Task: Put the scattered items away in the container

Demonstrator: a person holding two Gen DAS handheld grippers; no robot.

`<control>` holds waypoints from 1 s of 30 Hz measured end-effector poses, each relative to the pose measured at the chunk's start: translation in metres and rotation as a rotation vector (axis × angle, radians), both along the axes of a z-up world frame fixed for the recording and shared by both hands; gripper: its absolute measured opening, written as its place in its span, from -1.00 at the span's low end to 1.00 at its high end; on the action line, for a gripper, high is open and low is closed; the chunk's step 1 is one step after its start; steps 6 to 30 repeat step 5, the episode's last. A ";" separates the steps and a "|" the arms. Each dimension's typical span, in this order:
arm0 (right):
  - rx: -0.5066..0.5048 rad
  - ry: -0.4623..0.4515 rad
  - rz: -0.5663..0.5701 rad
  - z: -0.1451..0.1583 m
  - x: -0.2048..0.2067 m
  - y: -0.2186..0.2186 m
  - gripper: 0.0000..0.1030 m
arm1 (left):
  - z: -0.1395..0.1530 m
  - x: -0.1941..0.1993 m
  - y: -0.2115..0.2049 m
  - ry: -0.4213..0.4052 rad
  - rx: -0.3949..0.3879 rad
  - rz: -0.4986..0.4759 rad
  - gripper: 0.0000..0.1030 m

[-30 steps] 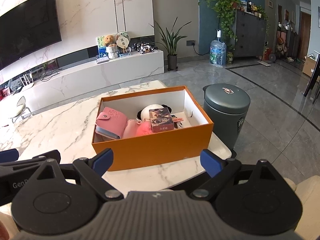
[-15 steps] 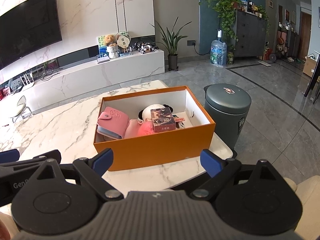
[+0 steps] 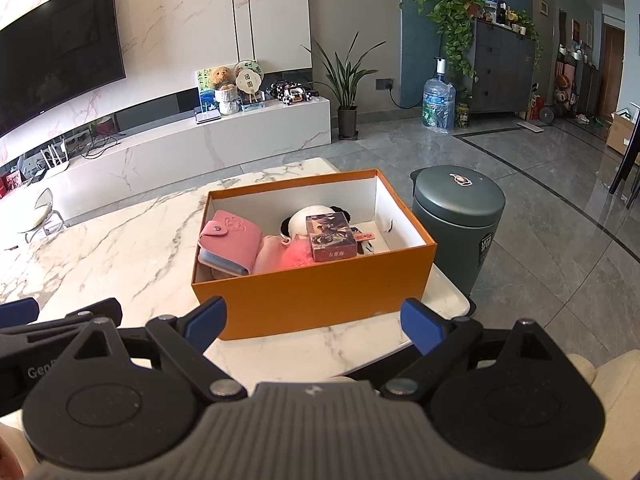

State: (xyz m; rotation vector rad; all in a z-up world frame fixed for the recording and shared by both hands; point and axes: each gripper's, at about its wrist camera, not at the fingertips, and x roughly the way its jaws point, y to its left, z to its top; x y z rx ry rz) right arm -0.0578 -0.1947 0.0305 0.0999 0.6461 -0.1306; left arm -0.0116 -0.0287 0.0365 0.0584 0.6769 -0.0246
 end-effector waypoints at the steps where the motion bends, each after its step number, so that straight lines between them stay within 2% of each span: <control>1: 0.000 -0.001 0.000 0.000 0.000 0.000 0.84 | 0.000 0.000 0.001 -0.002 -0.001 0.001 0.91; 30: -0.002 -0.002 0.004 0.000 0.001 0.002 0.84 | -0.002 0.000 0.004 -0.004 -0.003 0.002 0.91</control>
